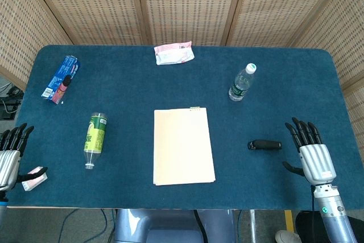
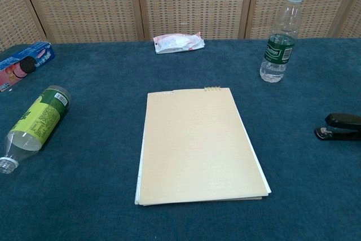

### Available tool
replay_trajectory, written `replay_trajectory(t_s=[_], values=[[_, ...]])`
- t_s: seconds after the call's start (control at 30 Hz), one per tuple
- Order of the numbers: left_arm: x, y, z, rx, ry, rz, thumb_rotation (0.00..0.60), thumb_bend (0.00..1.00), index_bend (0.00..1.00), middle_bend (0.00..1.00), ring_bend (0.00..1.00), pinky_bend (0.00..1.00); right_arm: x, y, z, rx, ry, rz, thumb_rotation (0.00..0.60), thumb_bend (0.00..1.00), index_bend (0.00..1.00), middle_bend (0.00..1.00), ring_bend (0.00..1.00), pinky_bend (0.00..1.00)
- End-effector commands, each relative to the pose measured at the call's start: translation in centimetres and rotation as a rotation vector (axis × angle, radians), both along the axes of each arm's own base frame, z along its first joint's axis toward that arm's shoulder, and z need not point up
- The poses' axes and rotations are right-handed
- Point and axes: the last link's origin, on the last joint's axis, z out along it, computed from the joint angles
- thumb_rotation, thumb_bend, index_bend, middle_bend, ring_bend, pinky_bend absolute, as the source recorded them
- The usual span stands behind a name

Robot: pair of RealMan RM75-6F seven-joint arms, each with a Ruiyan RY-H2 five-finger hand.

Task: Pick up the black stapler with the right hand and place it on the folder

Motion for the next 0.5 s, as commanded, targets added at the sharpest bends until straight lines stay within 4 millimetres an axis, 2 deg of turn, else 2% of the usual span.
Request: replay_trajectory(t_s=[0.03, 0.5], values=[[0.05, -0.01, -0.02, 0.003, 0.001, -0.003, 0.600, 0.07, 0.00, 0.00, 0.00, 0.00, 0.03, 0.05, 0.04, 0.000, -0.002, 0.002, 0.600, 0.13, 0.05, 0.00, 0.00, 0.07], [0.12, 0.10, -0.24, -0.007, -0.002, -0.008, 0.600, 0.07, 0.00, 0.00, 0.00, 0.00, 0.48, 0.47, -0.39, 0.042, -0.016, 0.006, 0.600, 0.13, 0.05, 0.00, 0.00, 0.07]])
